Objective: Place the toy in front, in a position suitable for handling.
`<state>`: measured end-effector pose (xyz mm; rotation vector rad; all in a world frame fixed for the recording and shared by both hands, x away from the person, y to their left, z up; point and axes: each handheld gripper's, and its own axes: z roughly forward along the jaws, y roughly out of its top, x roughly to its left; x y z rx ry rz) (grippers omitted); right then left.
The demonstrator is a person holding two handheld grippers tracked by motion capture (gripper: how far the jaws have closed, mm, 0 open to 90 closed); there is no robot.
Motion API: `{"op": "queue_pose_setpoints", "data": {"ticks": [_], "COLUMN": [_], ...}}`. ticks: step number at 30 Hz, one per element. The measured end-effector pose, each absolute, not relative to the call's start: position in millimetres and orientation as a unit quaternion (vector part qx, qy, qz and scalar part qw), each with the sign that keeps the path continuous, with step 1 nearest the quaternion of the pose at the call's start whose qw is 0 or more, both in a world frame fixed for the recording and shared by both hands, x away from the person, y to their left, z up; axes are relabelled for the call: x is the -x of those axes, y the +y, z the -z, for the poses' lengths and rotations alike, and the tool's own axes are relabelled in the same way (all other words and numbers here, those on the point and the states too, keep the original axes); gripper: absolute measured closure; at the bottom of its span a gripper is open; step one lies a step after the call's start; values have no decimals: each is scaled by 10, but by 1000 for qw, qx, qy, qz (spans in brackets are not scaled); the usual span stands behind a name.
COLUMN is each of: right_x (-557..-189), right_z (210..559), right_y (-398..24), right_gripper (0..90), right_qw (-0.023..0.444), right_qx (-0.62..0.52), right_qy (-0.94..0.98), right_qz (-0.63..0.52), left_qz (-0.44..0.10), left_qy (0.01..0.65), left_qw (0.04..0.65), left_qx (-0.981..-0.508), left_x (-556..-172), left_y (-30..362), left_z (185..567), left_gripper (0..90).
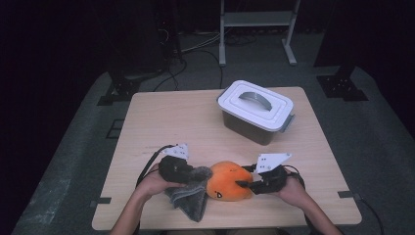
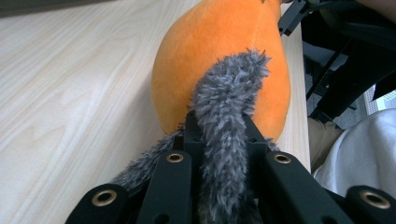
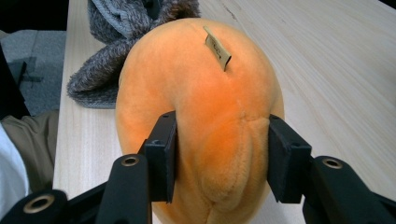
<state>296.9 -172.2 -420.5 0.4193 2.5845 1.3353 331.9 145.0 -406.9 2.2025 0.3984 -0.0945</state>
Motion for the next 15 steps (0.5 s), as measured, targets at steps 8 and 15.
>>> {"op": "queue_pose_setpoints", "data": {"ticks": [8,15], "right_x": [-2942,-2930], "right_z": [4126,4105], "right_y": [-1564,-1512], "right_gripper": [495,357], "right_qw": [116,112], "right_qx": [-118,-111], "right_qy": [880,885], "right_qz": [-446,-438], "left_qz": [23,19], "left_qy": [119,107], "left_qw": [464,421], "left_qx": [-877,-901], "left_x": [-3286,-3264], "left_y": [1246,1088], "left_z": [3732,3782], "left_gripper": [782,783]}}
